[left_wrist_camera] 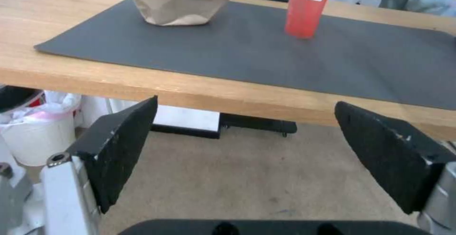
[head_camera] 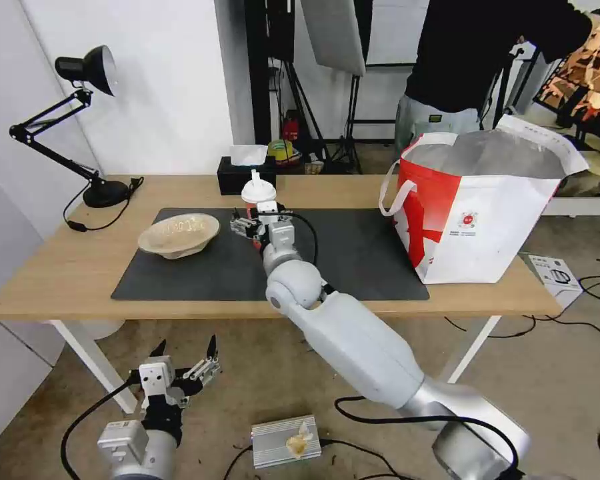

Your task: Pick up the trash from the table and place it into the takeout bag.

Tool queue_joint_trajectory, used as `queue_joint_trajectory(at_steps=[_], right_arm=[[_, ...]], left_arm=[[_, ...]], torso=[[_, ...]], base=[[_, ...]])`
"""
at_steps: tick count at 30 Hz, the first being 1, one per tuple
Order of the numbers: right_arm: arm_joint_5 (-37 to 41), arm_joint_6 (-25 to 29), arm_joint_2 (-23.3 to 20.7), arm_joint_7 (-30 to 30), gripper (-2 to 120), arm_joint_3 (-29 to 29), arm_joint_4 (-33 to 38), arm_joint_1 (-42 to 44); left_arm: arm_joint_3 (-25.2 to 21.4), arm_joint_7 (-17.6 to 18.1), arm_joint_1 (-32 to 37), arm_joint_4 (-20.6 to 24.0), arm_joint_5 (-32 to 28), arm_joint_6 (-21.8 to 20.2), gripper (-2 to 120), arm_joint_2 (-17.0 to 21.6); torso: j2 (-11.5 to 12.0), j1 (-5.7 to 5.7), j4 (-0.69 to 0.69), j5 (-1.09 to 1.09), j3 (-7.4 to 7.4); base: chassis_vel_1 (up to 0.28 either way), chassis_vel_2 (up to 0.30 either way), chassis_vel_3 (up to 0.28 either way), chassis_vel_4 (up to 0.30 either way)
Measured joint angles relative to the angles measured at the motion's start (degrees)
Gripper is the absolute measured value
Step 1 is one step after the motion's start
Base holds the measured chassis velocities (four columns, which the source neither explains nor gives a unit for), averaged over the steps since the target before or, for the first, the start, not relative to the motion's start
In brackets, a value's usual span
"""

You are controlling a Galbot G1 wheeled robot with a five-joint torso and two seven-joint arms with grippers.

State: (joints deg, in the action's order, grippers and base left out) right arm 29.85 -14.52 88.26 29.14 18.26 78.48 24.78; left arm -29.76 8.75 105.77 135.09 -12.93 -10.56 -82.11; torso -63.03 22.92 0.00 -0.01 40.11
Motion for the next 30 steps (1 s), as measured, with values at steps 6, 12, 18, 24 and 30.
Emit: queue_joint_trajectory(at_steps=[6, 12, 18, 24, 30], right_arm=[[-1.1, -0.1, 1.8, -0.1, 100, -0.6, -3.7, -0.8], [-1.1, 0.0, 1.9, -0.5, 100, -1.6, -6.2, -1.7], [-0.9, 0.6, 1.8, -2.0, 100, -2.2, -8.1, -2.7], [-0.7, 1.4, 1.8, -3.1, 100, -2.2, -10.2, -4.3], [0.6, 1.5, 1.8, -4.2, 100, -2.3, -11.3, -4.9]], left_arm=[[-0.1, 0.0, -0.2, -0.2, -0.2, 0.0, 100, 0.4], [0.1, 0.1, -0.4, -0.6, -0.3, -0.1, 100, 0.5], [0.2, 0.1, -0.7, -0.8, -0.3, -0.1, 100, 0.4], [0.3, 0.1, -0.7, -1.1, -0.2, -0.1, 100, 0.3], [0.4, 0.1, -0.7, -1.2, -0.2, -0.1, 100, 0.2]], torso=[[0.0, 0.0, 0.01, 0.0, 0.0], [0.0, 0.0, 0.0, 0.0, 0.0], [0.0, 0.0, 0.0, 0.01, 0.0], [0.0, 0.0, 0.0, 0.01, 0.0], [0.0, 0.0, 0.0, 0.01, 0.0]], base=[[0.0, 0.0, 0.0, 0.0], [0.0, 0.0, 0.0, 0.0], [0.0, 0.0, 0.0, 0.0], [0.0, 0.0, 0.0, 0.0], [0.0, 0.0, 0.0, 0.0]])
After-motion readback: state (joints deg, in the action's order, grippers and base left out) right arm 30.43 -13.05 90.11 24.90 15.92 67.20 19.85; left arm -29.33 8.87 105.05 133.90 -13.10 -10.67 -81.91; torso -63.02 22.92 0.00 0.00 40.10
